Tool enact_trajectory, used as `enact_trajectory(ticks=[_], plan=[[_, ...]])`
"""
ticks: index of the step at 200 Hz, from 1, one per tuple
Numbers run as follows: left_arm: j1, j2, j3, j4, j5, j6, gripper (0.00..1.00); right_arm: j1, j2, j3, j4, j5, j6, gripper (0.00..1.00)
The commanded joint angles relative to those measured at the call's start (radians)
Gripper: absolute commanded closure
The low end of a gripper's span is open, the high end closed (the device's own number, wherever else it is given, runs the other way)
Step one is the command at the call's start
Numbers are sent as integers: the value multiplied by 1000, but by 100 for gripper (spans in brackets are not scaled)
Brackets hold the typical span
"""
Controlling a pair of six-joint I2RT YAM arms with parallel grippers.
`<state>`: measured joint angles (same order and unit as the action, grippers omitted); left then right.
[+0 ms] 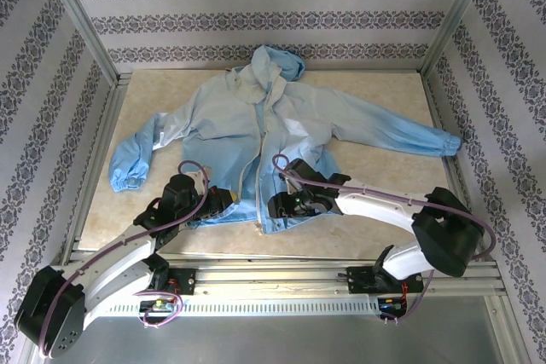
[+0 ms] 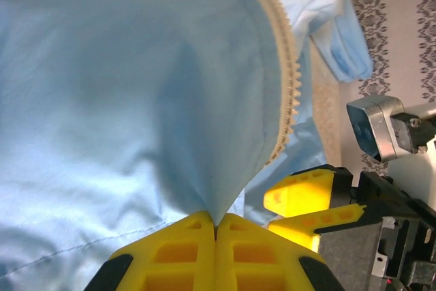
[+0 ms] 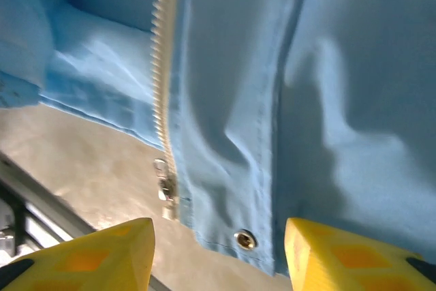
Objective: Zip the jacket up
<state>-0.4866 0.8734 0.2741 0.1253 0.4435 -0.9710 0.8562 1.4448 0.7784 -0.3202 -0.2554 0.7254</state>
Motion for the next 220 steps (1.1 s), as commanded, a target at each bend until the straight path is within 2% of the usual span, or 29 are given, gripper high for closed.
enact_trajectory(ticks=[1, 34, 56, 81, 98, 123, 158, 188, 220], plan=[[13, 23, -6, -19, 6, 9, 100, 19, 45, 8, -46, 86, -11, 45], [13, 68, -8, -12, 30, 15, 100, 36, 137, 40, -5, 53, -9, 45], [13, 91, -18, 8, 38, 11, 100, 52, 163, 79, 9, 47, -22, 57], [14, 115, -23, 37, 44, 3, 100, 58, 155, 110, 18, 55, -57, 80], [11, 135, -16, 49, 58, 4, 100, 57, 140, 130, 3, 74, -97, 91], [2, 162, 2, 50, 59, 11, 100, 49, 112, 152, -26, 98, -147, 96], [-18, 233, 3, 99, 51, 9, 100, 43, 91, 121, -4, 65, -150, 93], [-41, 339, 5, 174, 59, -8, 100, 51, 126, 89, 31, 10, -125, 74], [-54, 431, 2, 248, 60, -29, 100, 75, 182, 91, 34, 6, -111, 53]])
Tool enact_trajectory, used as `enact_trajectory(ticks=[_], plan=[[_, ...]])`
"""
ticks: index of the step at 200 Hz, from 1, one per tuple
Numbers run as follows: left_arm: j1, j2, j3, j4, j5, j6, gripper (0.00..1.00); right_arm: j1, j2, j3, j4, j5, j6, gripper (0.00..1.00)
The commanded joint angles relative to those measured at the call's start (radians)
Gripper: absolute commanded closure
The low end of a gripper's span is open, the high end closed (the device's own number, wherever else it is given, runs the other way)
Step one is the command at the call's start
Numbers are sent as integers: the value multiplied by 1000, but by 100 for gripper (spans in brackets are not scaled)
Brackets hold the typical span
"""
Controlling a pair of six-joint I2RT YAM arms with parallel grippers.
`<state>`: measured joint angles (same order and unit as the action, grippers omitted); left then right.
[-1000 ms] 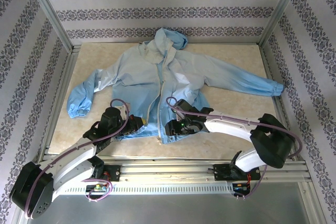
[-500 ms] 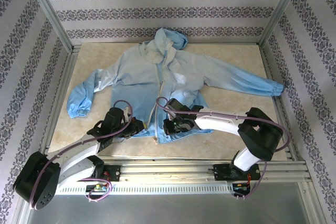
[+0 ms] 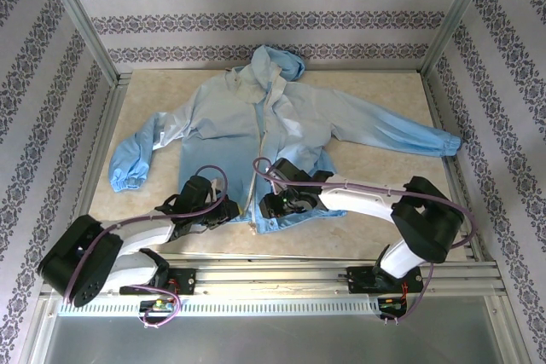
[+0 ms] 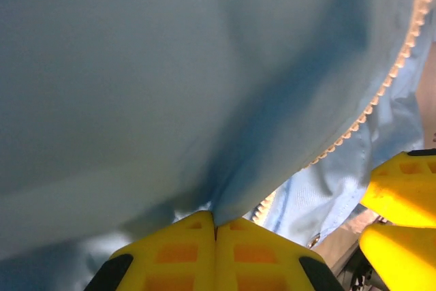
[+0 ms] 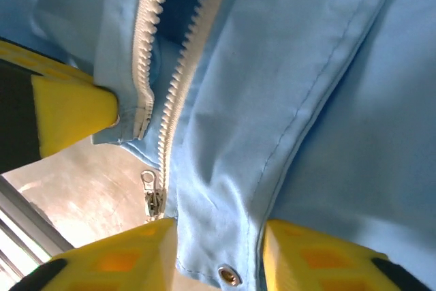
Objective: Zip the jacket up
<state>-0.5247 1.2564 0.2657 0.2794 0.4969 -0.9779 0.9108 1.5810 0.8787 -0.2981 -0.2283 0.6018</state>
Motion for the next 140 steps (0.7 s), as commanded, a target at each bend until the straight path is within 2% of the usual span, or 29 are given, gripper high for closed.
enact_trajectory(ticks=[1, 18, 37, 44, 51, 68, 77, 91, 106, 122, 140], plan=[[-17, 48, 10, 96, 7, -22, 100, 21, 49, -8, 12, -21, 13, 52], [-22, 78, 10, 117, 10, -26, 100, 32, 91, 11, 3, -13, 15, 46], [-25, 93, 9, 128, 9, -30, 100, 36, 148, 34, 17, -11, 16, 48], [-26, 92, 9, 130, 12, -30, 100, 37, 162, 43, 24, -12, 15, 55], [-25, 90, 11, 128, 15, -31, 100, 37, 171, 53, 29, -13, 13, 68], [-25, 60, 27, 91, 20, -28, 100, 37, 138, 62, 34, 19, -13, 90], [-25, 31, 43, 62, 22, -28, 91, 37, 87, 53, 35, 52, -41, 100], [-25, -31, 77, 7, 25, -16, 74, 36, -32, 20, 46, 132, -89, 100], [-25, -114, 135, -105, 4, 26, 63, 31, -165, -16, 57, 210, -151, 100], [-25, -199, 195, -202, -39, 78, 57, 20, -282, -49, 83, 251, -206, 100], [-25, -269, 226, -201, -57, 108, 55, -1, -361, -73, 106, 262, -229, 100]])
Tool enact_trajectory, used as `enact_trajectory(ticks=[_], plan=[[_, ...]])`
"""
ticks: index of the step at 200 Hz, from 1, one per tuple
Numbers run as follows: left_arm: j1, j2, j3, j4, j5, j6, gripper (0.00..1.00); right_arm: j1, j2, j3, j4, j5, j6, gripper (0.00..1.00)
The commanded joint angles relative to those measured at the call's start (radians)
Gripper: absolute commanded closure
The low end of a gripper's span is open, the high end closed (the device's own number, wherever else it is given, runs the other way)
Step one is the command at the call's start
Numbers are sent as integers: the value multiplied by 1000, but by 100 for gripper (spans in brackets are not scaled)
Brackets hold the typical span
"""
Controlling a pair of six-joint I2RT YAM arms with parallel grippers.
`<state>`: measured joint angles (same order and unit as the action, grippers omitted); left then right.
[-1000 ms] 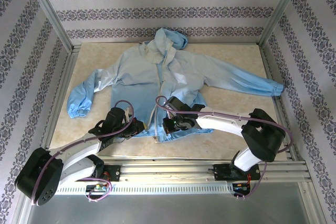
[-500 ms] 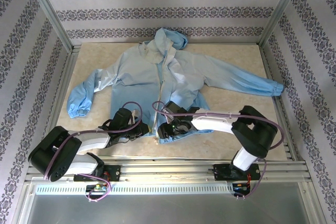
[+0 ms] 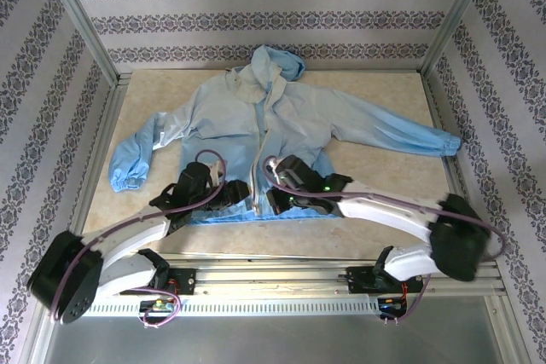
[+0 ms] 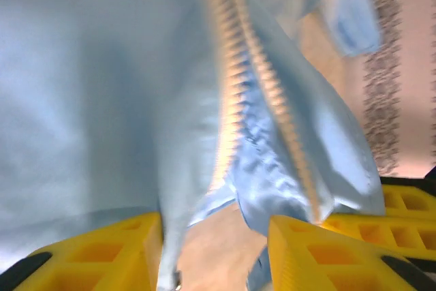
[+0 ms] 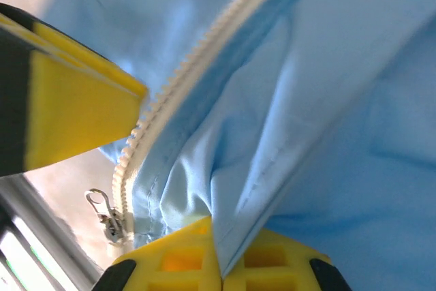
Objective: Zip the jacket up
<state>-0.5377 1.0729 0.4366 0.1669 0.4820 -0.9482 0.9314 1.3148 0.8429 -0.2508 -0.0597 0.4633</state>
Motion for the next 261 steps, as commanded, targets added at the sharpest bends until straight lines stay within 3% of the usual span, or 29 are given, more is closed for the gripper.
enact_trajectory(ticks=[1, 54, 93, 156, 235, 261], plan=[[-12, -88, 55, -86, -42, 79, 55, -23, -98, -38, 60, 93, -90, 100], [-18, -51, 42, 85, 78, 73, 61, -69, -115, -33, 66, 51, -86, 100], [-43, -65, 31, 129, 80, 104, 65, -72, -98, -13, 44, 44, -81, 100], [-82, -61, 94, 21, 25, 277, 69, -77, -86, -3, 32, 37, -72, 100], [-127, -2, 141, 9, 4, 379, 69, -87, -80, 5, 14, 27, -67, 100], [-133, 16, 160, -9, -9, 399, 85, -91, -80, 7, 9, 24, -65, 100]])
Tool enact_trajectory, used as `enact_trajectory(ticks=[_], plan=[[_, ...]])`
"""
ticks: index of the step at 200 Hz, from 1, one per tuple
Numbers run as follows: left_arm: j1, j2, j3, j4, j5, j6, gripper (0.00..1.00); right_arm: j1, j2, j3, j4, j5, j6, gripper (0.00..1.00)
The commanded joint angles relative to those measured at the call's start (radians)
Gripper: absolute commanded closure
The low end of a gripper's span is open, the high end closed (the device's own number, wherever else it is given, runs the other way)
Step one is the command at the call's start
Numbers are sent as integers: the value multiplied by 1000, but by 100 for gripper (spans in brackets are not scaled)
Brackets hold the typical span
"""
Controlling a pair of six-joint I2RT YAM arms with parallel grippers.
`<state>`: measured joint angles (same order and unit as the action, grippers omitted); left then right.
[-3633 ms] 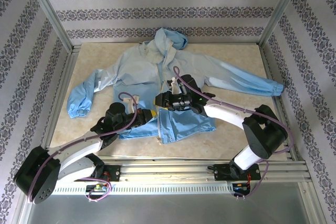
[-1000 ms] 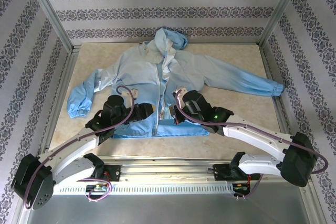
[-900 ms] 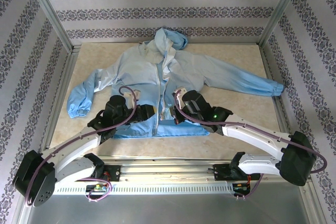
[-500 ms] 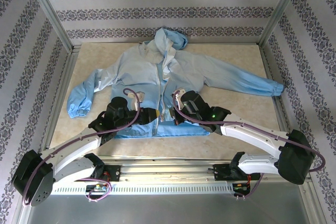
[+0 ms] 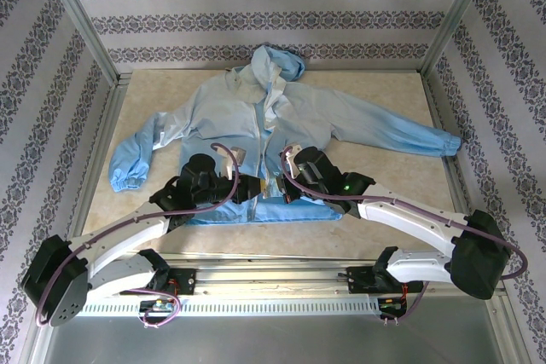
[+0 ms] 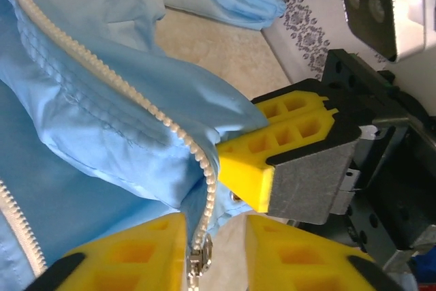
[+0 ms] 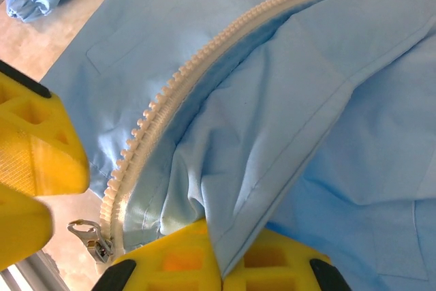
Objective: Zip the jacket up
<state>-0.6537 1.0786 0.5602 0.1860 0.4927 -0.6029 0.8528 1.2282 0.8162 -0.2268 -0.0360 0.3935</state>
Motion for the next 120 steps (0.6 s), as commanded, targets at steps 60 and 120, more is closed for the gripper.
enact_trajectory(ticks=[60, 120], plan=[[-24, -10, 45, -92, -37, 81, 91, -27, 2, 37, -22, -5, 10, 100], [-56, 18, 61, -92, -36, 106, 70, -32, 12, 40, -24, -23, 14, 100]])
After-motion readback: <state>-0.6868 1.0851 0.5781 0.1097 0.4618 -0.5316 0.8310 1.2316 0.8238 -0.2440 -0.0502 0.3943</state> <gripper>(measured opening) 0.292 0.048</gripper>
